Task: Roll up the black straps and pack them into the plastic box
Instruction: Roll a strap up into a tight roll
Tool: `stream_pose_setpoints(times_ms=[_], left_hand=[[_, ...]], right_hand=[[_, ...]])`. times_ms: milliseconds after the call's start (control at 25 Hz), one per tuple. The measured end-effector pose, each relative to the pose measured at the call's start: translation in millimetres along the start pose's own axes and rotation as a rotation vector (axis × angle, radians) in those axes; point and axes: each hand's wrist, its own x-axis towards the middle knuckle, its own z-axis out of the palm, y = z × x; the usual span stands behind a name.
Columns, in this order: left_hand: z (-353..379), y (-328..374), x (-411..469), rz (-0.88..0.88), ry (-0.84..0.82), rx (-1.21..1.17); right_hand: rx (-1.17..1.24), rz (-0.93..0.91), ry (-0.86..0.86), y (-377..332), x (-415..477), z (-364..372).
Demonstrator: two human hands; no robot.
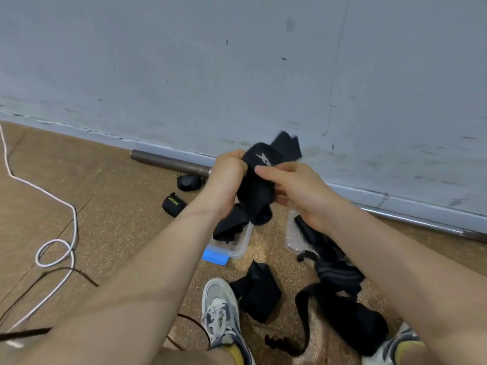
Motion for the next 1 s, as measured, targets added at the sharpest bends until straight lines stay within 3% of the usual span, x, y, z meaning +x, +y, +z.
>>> stream_pose_setpoints(times_ms=[120, 240, 400, 520, 640, 680, 760, 880, 920, 1000], left_hand=[[-17, -40, 26, -0.097, -0.175, 0.077], [-30, -90, 59, -0.143, -0.332, 0.286], [-57, -173, 125, -0.028, -0.104, 0.861], [-71, -237, 163, -0.118, -0.277, 1.264], [-63, -278, 174, -0.112, -0.191, 1.486], [-63, -282, 179, -0.064, -0.125, 1.473], [-65, -261, 190, -0.026, 0.032, 1.221], [-67, -193, 182, -0.216, 0.224, 0.52], [-65, -163, 174, -0.258, 0.218, 0.3], [-58, -106, 148, -0.288, 0.108, 0.09]], right_hand=[[0.467, 0.173, 0.031, 27, 31, 10], [0.613, 0.263, 0.152, 74, 53, 4], [0.192, 0.331, 0.281, 123, 73, -21], [-0.036, 0.363, 0.252, 150, 83, -33], [-0.133, 0.363, 0.193, 165, 86, -34], [-0.152, 0.363, 0.163, 166, 88, -33], [-0.193, 0.38, 0.109, 164, 90, -34], [-0.2, 0.364, 0.06, 142, 81, -30], [-0.16, 0.326, 0.061, 133, 77, -29], [-0.005, 0.248, 0.016, 103, 64, -25]])
